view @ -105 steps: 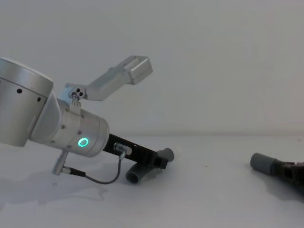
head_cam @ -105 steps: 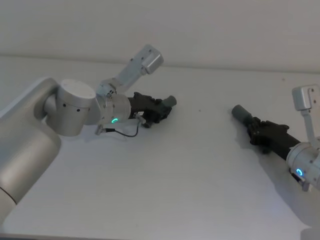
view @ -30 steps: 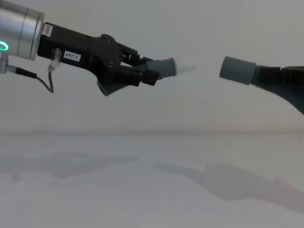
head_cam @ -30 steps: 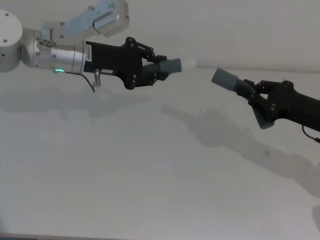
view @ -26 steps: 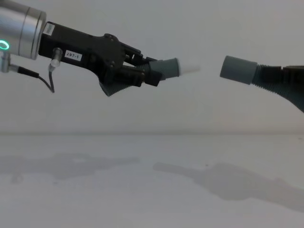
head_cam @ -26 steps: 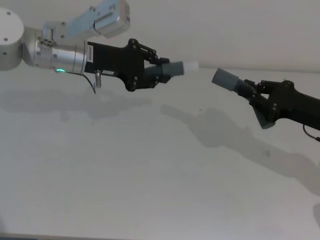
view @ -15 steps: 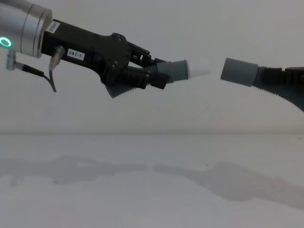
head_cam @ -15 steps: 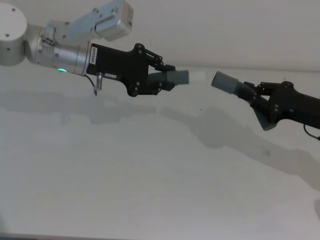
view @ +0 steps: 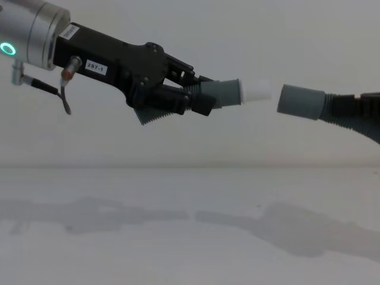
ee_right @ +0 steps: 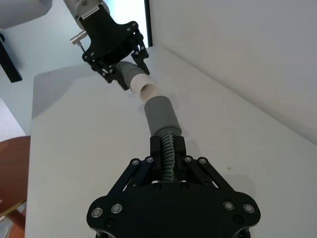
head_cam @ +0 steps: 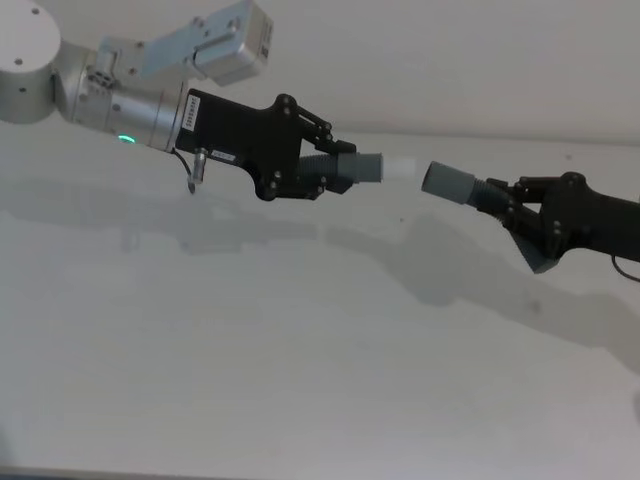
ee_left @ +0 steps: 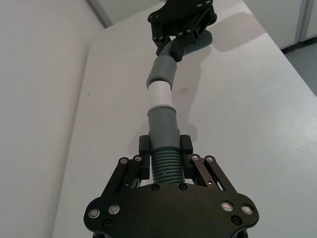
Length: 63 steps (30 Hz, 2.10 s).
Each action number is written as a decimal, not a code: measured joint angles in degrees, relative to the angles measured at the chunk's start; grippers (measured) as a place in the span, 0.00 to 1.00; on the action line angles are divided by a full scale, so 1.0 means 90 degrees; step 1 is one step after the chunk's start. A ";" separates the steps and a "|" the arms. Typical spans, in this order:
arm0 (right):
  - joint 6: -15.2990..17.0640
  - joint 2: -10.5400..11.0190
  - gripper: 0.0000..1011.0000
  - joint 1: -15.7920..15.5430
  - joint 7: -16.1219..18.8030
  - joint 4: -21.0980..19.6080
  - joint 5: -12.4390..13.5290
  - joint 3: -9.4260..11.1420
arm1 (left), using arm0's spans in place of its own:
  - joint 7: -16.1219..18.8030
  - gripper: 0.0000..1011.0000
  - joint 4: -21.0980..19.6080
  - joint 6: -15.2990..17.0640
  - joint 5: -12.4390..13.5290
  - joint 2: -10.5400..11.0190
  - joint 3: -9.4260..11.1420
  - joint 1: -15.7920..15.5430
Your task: Use both hands to pick up one end of the pipe from the table, align the ends, and insert them.
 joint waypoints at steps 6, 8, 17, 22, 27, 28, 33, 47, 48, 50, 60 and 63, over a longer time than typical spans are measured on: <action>0.0024 0.0098 0.15 0.0029 0.0107 0.0027 0.0019 -0.0049 | -0.0074 0.34 0.0020 0.0009 -0.0014 -0.0001 0.0069 -0.0060; 0.0028 0.0139 0.15 0.0037 0.0133 0.0034 0.0030 -0.0066 | -0.0087 0.34 0.0024 0.0014 -0.0014 -0.0001 0.0082 -0.0075; 0.0030 0.0239 0.15 0.0049 0.0190 0.0048 0.0049 -0.0105 | -0.0128 0.34 0.0044 0.0050 -0.0014 0.0002 0.0155 -0.0128; 0.0029 0.0276 0.15 0.0052 0.0214 0.0053 0.0055 -0.0117 | -0.0143 0.34 0.0052 0.0065 -0.0014 0.0003 0.0183 -0.0151; 0.0028 0.0298 0.15 0.0054 0.0222 0.0056 0.0058 -0.0125 | -0.0150 0.34 0.0059 0.0067 -0.0014 0.0004 0.0204 -0.0163; 0.0027 0.0302 0.15 0.0055 0.0225 0.0057 0.0059 -0.0128 | -0.0154 0.34 0.0061 0.0067 -0.0014 0.0004 0.0209 -0.0168; 0.0026 0.0319 0.15 0.0058 0.0232 0.0061 0.0063 -0.0132 | -0.0202 0.34 0.0081 0.0068 0.0027 0.0004 0.0274 -0.0232; 0.0024 0.0334 0.15 0.0061 0.0243 0.0061 0.0069 -0.0140 | -0.0369 0.34 0.0168 0.0072 0.0243 -0.0043 0.0523 -0.0465; 0.0024 0.0334 0.15 0.0061 0.0244 0.0061 0.0068 -0.0140 | -0.0374 0.34 0.0171 0.0072 0.0251 -0.0045 0.0530 -0.0473; 0.0024 0.0335 0.15 0.0061 0.0245 0.0061 0.0068 -0.0141 | -0.0385 0.34 0.0177 0.0073 0.0262 -0.0047 0.0544 -0.0484; 0.0023 0.0350 0.15 0.0061 0.0246 0.0059 0.0068 -0.0153 | -0.0396 0.34 0.0198 0.0072 0.0283 -0.0056 0.0590 -0.0524; 0.0023 0.0363 0.15 0.0059 0.0245 0.0055 0.0069 -0.0162 | -0.0386 0.34 0.0207 0.0070 0.0282 -0.0061 0.0600 -0.0535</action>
